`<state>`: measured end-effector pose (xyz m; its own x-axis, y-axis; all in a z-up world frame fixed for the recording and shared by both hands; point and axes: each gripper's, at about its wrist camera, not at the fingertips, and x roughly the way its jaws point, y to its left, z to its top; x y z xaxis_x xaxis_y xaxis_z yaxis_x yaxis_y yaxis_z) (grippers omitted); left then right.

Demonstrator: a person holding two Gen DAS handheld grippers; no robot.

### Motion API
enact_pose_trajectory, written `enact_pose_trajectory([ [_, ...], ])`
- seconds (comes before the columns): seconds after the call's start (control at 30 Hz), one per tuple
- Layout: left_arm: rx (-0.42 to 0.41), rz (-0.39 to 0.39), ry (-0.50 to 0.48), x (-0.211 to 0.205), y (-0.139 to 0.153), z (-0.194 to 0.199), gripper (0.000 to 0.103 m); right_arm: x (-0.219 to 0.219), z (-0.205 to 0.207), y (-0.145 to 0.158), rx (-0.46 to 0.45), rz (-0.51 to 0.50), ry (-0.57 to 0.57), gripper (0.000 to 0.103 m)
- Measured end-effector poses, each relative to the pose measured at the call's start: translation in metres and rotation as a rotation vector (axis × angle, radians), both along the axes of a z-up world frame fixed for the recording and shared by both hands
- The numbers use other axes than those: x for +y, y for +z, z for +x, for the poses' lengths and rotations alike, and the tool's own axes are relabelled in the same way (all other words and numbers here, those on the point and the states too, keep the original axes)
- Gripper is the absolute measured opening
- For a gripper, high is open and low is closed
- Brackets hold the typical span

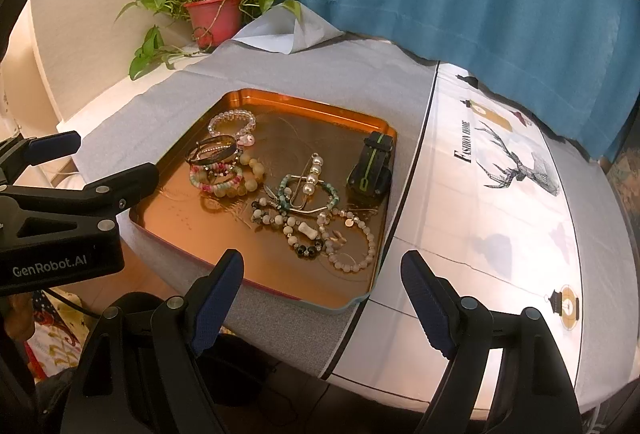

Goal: Organize jewelry

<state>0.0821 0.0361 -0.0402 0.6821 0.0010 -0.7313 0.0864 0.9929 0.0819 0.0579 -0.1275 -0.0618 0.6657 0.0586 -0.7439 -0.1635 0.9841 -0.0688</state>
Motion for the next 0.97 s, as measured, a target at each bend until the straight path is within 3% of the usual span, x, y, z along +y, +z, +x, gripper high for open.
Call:
enact_pose_trajectory([
  [0.97, -0.004, 0.012, -0.006, 0.0007, -0.0003, -0.0039, 0.101, 0.0009, 0.0, -0.0004, 0.004, 0.001, 0.001, 0.081],
])
